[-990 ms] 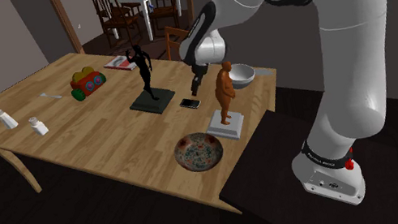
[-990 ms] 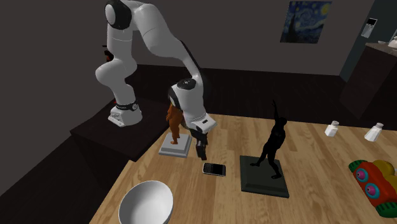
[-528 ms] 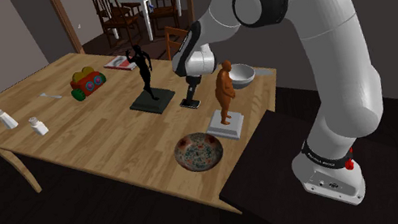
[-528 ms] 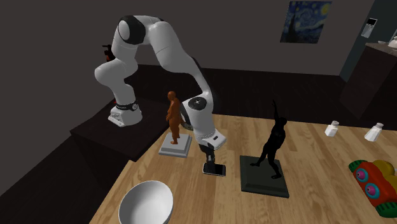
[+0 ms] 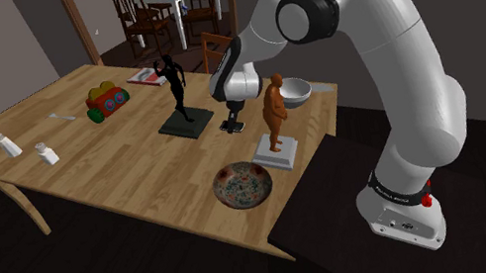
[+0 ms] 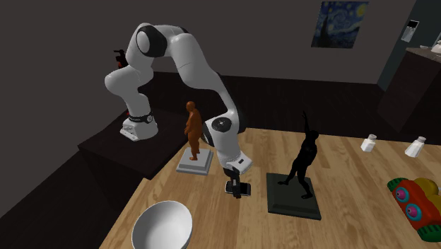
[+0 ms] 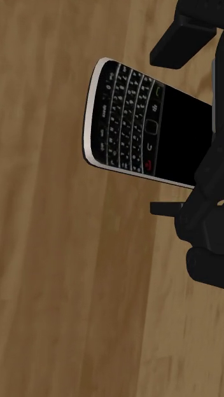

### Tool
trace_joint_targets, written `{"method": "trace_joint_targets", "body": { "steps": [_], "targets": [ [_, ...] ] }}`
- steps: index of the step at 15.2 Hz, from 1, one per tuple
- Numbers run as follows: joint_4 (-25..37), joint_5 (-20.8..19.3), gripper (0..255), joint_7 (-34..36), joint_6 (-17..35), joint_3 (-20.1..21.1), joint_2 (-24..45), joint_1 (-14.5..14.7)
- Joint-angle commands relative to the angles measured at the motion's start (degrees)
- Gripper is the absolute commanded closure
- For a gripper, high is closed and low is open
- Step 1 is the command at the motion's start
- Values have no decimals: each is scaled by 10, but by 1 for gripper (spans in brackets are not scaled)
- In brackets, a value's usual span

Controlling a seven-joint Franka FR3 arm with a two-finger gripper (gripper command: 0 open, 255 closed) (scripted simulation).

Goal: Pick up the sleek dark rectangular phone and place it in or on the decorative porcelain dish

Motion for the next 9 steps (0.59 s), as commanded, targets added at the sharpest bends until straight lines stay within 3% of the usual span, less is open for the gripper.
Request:
{"method": "trace_joint_targets", "body": {
  "steps": [1, 5, 6, 9],
  "targets": [
    [1, 1, 0, 0, 1, 1, 1, 0],
    [0, 1, 0, 0, 1, 1, 1, 0],
    [0, 1, 255, 0, 1, 1, 1, 0],
    [0, 1, 255, 0, 1, 1, 1, 0]
  ]
}}
